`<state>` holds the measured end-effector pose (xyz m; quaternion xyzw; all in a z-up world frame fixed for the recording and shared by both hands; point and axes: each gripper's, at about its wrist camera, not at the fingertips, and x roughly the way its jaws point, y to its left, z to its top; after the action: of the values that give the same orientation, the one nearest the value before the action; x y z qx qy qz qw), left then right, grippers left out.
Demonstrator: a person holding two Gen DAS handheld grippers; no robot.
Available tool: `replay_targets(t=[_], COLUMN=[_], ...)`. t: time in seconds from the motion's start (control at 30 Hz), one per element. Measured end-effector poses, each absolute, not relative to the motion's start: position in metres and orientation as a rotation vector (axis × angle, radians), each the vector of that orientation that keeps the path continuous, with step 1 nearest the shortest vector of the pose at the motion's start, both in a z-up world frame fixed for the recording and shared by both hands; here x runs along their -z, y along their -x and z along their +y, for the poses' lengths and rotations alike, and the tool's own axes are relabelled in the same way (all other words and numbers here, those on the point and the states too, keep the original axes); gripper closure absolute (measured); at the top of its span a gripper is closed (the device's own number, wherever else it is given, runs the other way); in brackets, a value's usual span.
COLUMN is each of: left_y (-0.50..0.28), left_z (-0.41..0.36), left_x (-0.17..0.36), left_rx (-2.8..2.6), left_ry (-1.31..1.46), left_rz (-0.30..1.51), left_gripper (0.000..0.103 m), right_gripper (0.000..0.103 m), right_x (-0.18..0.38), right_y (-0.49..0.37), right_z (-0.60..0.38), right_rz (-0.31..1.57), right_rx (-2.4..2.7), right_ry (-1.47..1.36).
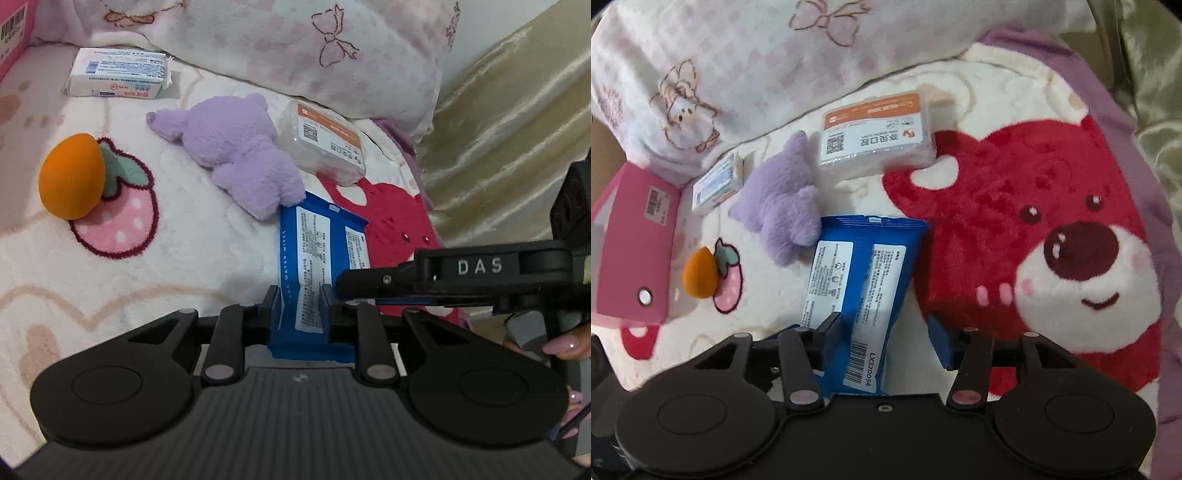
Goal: Organize objects
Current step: 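Close the left gripper on the blue snack packet's end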
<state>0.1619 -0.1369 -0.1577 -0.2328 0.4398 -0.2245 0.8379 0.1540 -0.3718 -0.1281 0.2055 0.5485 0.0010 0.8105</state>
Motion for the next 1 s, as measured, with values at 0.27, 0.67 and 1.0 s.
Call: replay_targets(t=[0.27, 0.67, 1.0], left_y=[-0.161, -0.152, -0.141], left_z=[-0.138, -0.144, -0.146], left_x=[0.16, 0.157, 0.147], left_rx=[0.502, 0.509, 0.495], left_ry=[0.453, 0.436, 0.351], left_rz=[0.923, 0.932, 0.944], left_gripper=[0.086, 0.086, 0.085], right_gripper=[0.065, 0.068, 0.066], right_x=[0.133, 0.133, 0.129], right_y=[-0.16, -0.158, -0.152], right_z=[-0.363, -0.364, -0.358], right_rz=[1.182, 1.199, 1.221], right_rx=[-0.064, -0.079, -0.12], right_ry=[-0.439, -0.476, -0.447])
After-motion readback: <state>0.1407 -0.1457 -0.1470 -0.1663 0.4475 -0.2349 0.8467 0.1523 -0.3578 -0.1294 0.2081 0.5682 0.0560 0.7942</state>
